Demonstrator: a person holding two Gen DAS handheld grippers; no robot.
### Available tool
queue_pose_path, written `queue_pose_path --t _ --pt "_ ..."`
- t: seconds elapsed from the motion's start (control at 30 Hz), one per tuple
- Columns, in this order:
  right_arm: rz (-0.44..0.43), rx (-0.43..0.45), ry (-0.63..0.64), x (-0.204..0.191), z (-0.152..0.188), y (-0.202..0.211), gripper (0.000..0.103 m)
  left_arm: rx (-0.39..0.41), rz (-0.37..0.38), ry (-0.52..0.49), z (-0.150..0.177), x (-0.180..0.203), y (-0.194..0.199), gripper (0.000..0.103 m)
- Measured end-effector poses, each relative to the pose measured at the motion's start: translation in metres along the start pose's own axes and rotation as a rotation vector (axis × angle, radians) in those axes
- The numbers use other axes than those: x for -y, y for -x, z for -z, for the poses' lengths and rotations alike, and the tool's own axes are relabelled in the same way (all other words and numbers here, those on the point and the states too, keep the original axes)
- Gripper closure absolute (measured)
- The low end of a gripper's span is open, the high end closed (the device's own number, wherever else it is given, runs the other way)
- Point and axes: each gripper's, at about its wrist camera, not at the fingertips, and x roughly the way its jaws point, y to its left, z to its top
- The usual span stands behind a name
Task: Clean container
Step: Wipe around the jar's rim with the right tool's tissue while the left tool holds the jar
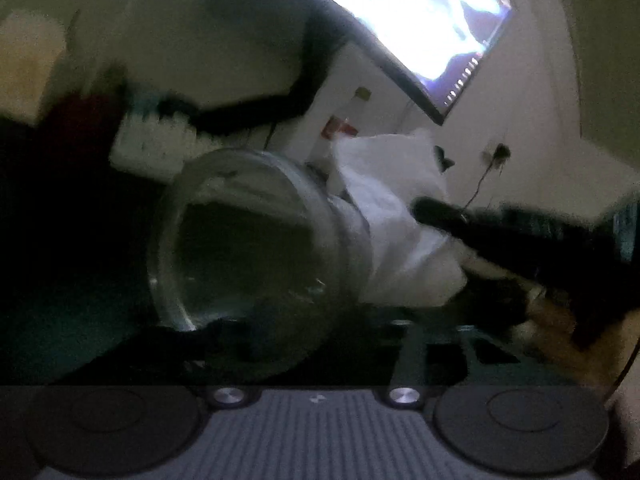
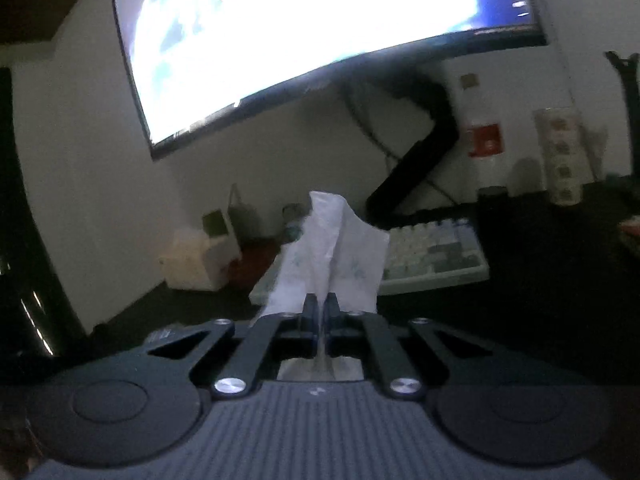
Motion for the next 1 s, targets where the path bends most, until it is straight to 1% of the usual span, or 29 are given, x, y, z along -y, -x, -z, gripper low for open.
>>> queue_pose_path --t 0.03,0.07,0.1,0.17,0.27,0.33,0.4,0.43,0.47,0.5,0.53,0.57,0.67,0.73,0.77,0.9,0.93,1.0 --pt "0.004 0.007 0.003 0.0 0.001 0.004 0.099 0.007 0.023 0.029 0.001 0.0 0.0 0.087" --pt "0.013 0.015 0.008 -0.001 0.002 0.008 0.099 0.016 0.039 0.035 0.002 0.002 0.001 0.089" --pt "0.023 0.022 0.013 -0.002 0.004 0.012 0.099 0.022 0.047 0.04 0.003 0.004 0.001 0.09" --pt "0.043 0.036 0.027 -0.003 0.001 0.013 0.099 0.025 0.091 0.105 0.003 0.002 0.001 0.091" --pt "0.049 0.046 0.02 -0.004 0.0 0.018 0.098 0.033 0.235 0.238 0.003 -0.005 0.004 0.094" --pt "0.038 0.047 0.011 -0.004 -0.001 0.025 0.098 0.042 0.286 0.272 0.002 -0.005 0.006 0.095" --pt "0.024 0.04 0.022 -0.008 0.0 0.025 0.098 0.042 0.256 0.223 0.0 0.001 0.008 0.093" --pt "0.018 0.029 0.031 -0.01 0.001 0.023 0.098 0.038 0.231 0.207 0.0 0.002 0.008 0.085" --pt "0.013 0.018 0.039 -0.011 0.002 0.021 0.098 0.032 0.19 0.189 0.001 0.004 0.008 0.071" --pt "0.01 0.003 0.046 -0.013 0.004 0.018 0.098 0.018 0.164 0.156 0.0 0.005 0.007 0.061" --pt "0.009 -0.014 0.053 -0.015 0.006 0.015 0.098 0.003 0.143 0.12 0.0 0.007 0.005 0.045" --pt "0.01 -0.035 0.06 -0.015 0.008 0.011 0.098 -0.009 0.128 0.088 0.0 0.008 0.004 0.04" --pt "0.003 -0.051 0.051 -0.013 0.012 0.004 0.097 -0.087 0.117 -0.05 0.004 0.018 -0.004 0.04" --pt "-0.015 -0.056 0.022 -0.008 0.011 0.002 0.097 -0.122 0.088 -0.147 0.009 0.025 -0.008 0.04" --pt "-0.02 -0.058 0.018 -0.006 0.011 0.001 0.097 -0.125 0.07 -0.182 0.011 0.028 -0.009 0.04" --pt "0.006 -0.06 0.035 -0.013 0.013 0.0 0.094 -0.112 0.066 -0.159 0.01 0.022 -0.007 0.04" --pt "-0.011 -0.064 0.054 -0.019 0.014 0.001 0.094 -0.104 0.063 -0.158 0.011 0.02 -0.006 0.04" --pt "-0.078 -0.076 0.111 -0.036 0.016 0.001 0.095 -0.092 0.076 -0.127 0.009 0.014 -0.004 0.04"
